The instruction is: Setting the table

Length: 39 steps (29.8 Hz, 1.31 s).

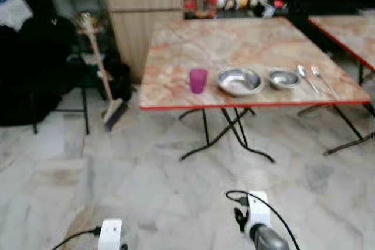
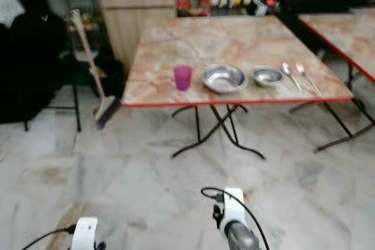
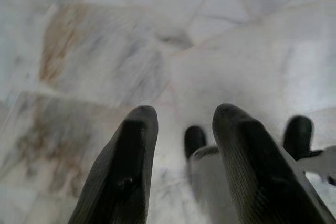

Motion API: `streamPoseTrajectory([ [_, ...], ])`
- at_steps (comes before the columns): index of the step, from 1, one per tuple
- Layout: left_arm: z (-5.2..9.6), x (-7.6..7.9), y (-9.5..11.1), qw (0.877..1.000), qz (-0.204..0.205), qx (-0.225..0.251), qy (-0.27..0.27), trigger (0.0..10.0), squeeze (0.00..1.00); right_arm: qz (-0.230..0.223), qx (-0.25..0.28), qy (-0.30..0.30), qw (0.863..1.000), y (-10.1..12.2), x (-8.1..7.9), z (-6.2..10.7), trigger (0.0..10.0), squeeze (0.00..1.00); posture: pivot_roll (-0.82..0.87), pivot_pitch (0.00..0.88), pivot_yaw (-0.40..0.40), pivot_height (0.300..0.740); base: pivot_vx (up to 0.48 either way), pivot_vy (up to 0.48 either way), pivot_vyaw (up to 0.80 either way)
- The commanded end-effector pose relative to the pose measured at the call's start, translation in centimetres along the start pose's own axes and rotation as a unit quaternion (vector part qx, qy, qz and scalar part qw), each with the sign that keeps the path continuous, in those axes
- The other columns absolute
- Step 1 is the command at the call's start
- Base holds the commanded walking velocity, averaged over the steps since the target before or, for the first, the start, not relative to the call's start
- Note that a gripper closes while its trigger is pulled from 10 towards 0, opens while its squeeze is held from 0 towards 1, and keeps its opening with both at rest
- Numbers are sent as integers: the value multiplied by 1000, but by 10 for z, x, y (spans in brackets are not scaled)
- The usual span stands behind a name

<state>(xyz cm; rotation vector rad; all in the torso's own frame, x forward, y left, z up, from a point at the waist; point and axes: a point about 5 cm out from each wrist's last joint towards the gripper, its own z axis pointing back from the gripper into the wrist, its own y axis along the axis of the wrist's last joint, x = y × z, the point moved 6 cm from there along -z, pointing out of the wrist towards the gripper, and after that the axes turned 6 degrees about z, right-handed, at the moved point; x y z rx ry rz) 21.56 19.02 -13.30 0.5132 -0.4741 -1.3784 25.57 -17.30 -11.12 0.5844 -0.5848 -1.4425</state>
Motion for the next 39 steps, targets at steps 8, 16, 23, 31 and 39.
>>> streamPoseTrajectory([
  [8,1,4,-5,1000,5,-7,-3,10000,0,-5,0,-3,1000,1,2,0,10000,0,65,0,-1,740,350,0,0],
  [16,0,3,-5,1000,4,-7,-3,10000,0,-7,0,-2,1000,1,1,0,10000,0,64,0,5,740,350,0,0],
  [23,0,3,-3,1000,2,-5,-4,10000,0,-9,1,-1,1000,1,-1,0,10000,0,65,0,6,740,348,0,0],
  [31,1,3,-6,1000,2,-8,-3,10000,0,-9,0,1,1000,0,-1,0,10000,0,67,0,7,740,348,0,0],
  [39,1,2,-8,1000,2,-10,-2,10000,0,5,2,5,1000,0,-2,0,10000,0,67,0,7,740,342,0,0],
])
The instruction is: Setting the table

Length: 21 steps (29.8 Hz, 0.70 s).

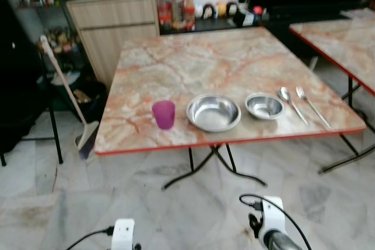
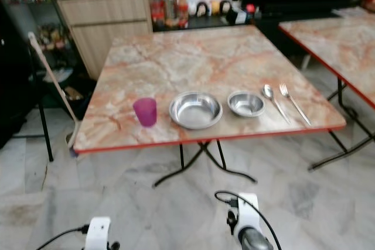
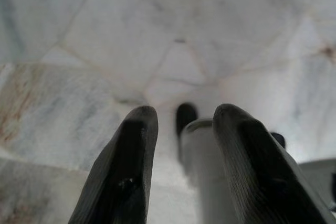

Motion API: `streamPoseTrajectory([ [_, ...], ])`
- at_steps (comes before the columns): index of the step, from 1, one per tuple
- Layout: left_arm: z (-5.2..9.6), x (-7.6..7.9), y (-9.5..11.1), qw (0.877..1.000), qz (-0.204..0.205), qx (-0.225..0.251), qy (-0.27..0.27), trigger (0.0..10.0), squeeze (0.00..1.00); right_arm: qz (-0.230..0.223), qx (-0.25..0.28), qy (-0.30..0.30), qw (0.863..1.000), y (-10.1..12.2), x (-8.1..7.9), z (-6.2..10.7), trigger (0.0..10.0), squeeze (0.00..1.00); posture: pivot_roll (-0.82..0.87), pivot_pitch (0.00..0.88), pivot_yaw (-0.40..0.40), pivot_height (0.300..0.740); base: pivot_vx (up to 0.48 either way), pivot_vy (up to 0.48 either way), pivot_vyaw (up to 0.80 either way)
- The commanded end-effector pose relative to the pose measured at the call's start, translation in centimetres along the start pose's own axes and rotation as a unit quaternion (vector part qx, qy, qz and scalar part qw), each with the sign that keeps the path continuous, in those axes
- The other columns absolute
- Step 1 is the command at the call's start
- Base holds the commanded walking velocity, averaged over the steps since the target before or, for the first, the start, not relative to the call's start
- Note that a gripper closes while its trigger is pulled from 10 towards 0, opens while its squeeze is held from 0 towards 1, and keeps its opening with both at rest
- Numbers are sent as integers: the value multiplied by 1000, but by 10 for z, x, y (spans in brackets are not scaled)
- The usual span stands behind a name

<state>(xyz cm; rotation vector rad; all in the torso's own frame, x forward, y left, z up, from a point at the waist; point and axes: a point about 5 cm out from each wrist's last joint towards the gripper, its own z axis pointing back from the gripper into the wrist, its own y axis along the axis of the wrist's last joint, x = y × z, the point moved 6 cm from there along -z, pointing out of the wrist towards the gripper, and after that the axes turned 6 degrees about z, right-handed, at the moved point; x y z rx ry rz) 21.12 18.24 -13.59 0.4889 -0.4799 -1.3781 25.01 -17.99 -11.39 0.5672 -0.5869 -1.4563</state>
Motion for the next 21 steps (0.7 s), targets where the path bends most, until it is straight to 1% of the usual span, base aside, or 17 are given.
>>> streamPoseTrajectory([
  [1,0,-5,-1,1000,-1,-4,6,10000,0,13,8,13,1000,6,-9,-2,10000,0,67,0,7,740,322,0,0],
  [6,0,-3,-1,1000,2,-2,5,10000,0,11,10,15,1000,6,-10,-1,10000,0,63,0,8,740,0,0,758],
  [10,0,-3,0,1000,6,1,4,10000,0,-4,6,12,1000,4,-9,-1,10000,0,64,0,7,740,0,0,0],
  [17,1,-3,-3,1000,-5,-4,3,10000,0,2,6,12,1000,3,-9,-1,10000,0,63,0,9,740,0,0,0],
  [21,1,-3,-3,1000,-18,-4,3,10000,0,15,5,14,1000,2,-10,-1,10000,0,63,0,11,740,0,0,0],
])
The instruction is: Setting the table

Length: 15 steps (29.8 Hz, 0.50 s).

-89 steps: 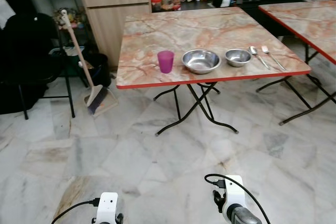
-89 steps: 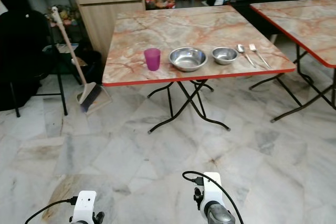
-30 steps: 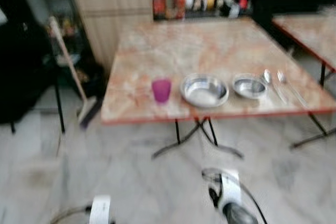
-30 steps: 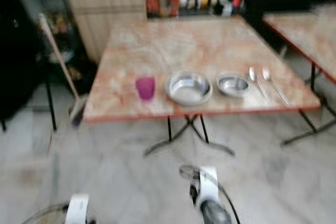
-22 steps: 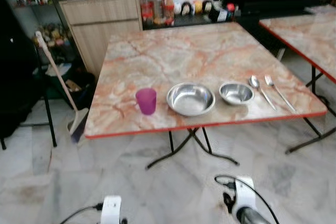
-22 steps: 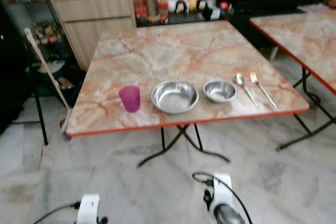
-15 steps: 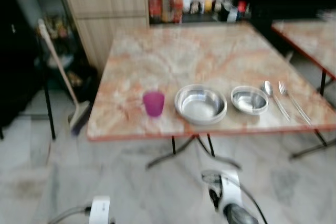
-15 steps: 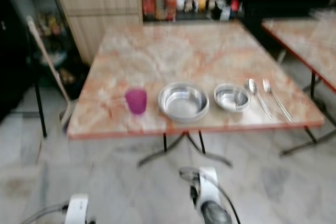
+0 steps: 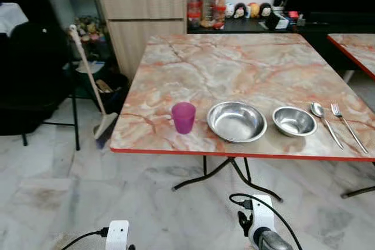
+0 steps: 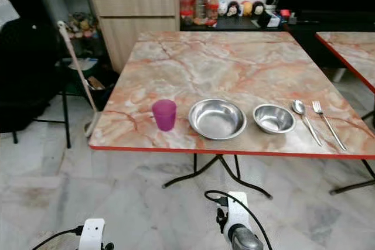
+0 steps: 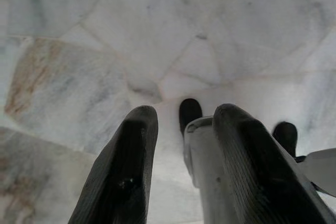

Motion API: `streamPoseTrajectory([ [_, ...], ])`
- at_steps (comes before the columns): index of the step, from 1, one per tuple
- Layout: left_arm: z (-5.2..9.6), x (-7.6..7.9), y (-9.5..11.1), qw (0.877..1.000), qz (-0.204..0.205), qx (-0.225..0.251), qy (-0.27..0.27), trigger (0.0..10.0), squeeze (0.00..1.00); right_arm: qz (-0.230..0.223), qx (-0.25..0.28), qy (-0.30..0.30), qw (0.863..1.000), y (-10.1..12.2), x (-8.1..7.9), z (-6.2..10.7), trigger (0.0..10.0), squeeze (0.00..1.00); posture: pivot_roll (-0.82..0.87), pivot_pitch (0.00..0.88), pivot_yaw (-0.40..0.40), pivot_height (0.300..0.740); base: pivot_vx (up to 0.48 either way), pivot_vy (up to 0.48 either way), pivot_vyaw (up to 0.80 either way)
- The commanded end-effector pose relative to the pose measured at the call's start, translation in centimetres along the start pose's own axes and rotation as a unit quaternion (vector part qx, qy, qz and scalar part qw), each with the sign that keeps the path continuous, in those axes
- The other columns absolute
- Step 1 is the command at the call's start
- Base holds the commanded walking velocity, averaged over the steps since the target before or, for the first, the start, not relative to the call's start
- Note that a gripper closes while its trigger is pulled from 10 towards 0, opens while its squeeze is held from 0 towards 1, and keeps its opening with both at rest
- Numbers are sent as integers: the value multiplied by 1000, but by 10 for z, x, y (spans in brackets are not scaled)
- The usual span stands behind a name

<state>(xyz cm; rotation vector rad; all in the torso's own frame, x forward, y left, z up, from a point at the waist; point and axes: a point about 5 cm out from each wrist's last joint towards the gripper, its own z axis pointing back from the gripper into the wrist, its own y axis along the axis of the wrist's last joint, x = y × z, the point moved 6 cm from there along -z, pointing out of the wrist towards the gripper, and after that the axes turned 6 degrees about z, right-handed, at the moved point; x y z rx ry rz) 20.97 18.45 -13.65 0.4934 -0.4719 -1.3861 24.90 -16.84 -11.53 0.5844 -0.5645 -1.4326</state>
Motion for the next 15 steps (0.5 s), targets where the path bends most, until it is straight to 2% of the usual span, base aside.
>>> streamPoseTrajectory([
  [1,0,0,-2,1000,-14,-3,0,10000,0,4,4,-3,1000,3,2,0,10000,0,64,0,10,740,0,-326,0],
  [15,0,-1,-1,1000,-15,0,2,10000,0,1,6,-6,1000,5,2,-1,10000,0,65,0,10,740,0,-334,0],
])
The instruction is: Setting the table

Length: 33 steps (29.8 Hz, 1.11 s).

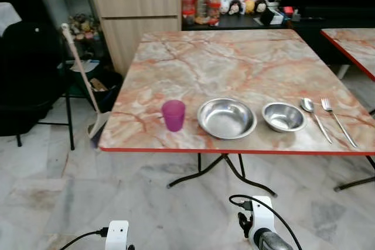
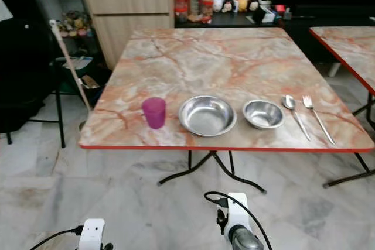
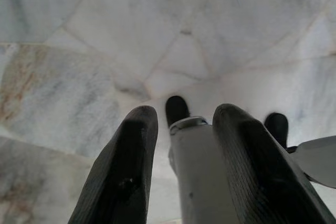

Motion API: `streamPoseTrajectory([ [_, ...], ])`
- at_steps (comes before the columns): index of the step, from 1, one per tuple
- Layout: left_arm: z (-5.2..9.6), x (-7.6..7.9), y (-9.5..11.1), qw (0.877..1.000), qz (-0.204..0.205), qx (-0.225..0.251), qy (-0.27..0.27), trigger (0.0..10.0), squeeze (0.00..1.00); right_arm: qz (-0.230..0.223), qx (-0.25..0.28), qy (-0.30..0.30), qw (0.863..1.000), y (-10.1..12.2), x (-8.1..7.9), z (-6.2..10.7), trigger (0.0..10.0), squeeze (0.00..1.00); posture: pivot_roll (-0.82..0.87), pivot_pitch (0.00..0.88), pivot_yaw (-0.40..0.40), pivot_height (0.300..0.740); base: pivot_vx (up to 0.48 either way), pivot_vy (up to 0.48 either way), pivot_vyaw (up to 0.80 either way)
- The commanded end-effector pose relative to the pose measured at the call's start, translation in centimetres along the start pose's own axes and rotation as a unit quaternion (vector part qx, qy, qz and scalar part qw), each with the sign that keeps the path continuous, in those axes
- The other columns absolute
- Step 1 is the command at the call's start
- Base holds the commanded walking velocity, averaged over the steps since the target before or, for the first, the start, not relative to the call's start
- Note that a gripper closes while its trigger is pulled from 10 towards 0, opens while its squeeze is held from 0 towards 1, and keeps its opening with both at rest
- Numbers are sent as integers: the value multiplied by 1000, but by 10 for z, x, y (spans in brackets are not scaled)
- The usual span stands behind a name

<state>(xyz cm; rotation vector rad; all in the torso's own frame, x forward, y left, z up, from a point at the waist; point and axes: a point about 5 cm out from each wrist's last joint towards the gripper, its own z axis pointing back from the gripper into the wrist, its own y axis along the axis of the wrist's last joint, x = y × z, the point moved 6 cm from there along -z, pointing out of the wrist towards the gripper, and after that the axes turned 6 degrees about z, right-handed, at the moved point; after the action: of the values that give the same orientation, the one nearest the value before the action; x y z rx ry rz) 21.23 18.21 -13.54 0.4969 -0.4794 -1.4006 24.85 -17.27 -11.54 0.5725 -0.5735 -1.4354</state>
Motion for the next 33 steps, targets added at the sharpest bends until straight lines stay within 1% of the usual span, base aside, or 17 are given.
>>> streamPoseTrajectory([
  [1,1,-3,-3,1000,-8,-2,5,10000,0,1,8,0,1000,6,-2,-1,10000,0,66,0,10,740,0,-334,0],
  [13,-1,-1,6,1000,-17,10,0,10000,0,4,7,-2,1000,6,-1,-1,10000,0,68,0,10,740,0,-333,0],
  [17,-1,0,11,1000,-18,16,-2,10000,0,5,8,-1,1000,7,-1,-1,10000,0,67,0,9,740,0,-335,0],
  [22,-2,2,22,999,-20,34,-4,10000,0,5,9,-1,1000,8,-2,-2,10000,0,67,0,7,740,0,-332,0],
  [25,-3,2,23,999,-20,35,-4,10000,0,5,9,-1,1000,8,-2,-2,10000,0,67,0,7,740,0,-330,0],
  [26,-3,5,39,998,-7,63,-9,10000,0,6,9,-2,1000,8,-1,-2,10000,0,68,0,5,740,0,0,0],
  [27,-3,7,64,994,10,105,-16,10000,0,6,8,-2,1000,7,0,-1,10000,0,69,0,4,740,0,0,0],
  [28,-2,8,83,990,12,140,-19,10000,0,7,7,-3,1000,6,1,-1,10000,0,71,0,5,740,0,0,0],
  [30,-1,9,91,988,12,155,-19,10000,0,7,6,-3,1000,6,1,-1,10000,0,71,0,5,740,0,0,0],
  [33,5,11,118,977,29,208,-27,10000,0,8,5,-2,1000,5,1,-1,10000,0,73,0,5,740,0,0,0],
])
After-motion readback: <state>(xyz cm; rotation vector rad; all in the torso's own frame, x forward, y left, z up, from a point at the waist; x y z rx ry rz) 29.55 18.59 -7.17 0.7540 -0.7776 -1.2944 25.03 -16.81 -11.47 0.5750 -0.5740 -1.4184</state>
